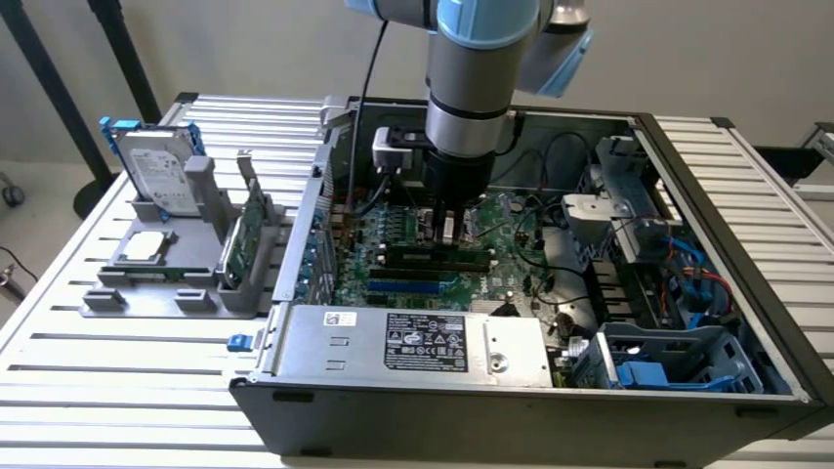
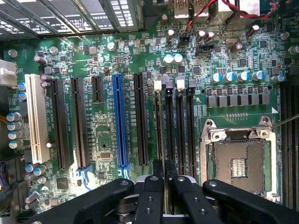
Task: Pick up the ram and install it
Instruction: 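Insert the ram into the slot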
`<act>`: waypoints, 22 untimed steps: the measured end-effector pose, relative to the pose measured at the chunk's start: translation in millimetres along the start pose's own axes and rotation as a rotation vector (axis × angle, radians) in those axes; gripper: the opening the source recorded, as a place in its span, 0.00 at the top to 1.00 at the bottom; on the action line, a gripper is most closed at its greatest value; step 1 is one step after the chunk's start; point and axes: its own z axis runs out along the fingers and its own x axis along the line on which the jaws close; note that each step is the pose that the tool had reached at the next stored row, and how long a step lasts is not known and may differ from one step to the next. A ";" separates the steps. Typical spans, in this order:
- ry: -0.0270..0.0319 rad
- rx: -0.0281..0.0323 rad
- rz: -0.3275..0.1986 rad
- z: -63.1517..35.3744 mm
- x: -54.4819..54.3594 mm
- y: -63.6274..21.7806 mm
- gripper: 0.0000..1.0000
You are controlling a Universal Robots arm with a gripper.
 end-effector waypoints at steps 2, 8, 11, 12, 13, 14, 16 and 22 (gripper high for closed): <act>-0.0002 0.0002 0.000 0.2 0.0 0.0 0.86; -0.0017 0.0000 0.000 -1.1 0.0 0.1 0.78; -0.0055 -0.0003 0.000 -7.3 0.1 0.2 0.78; -0.0067 -0.0005 0.000 -10.0 0.2 0.4 0.78; -0.0078 -0.0006 0.000 -12.3 0.2 0.4 0.78; -0.0091 -0.0007 0.000 -14.7 0.3 0.5 0.78; -0.0112 -0.0008 0.000 -18.8 0.4 0.7 0.78; -0.0125 -0.0009 0.000 -19.9 0.4 1.0 0.89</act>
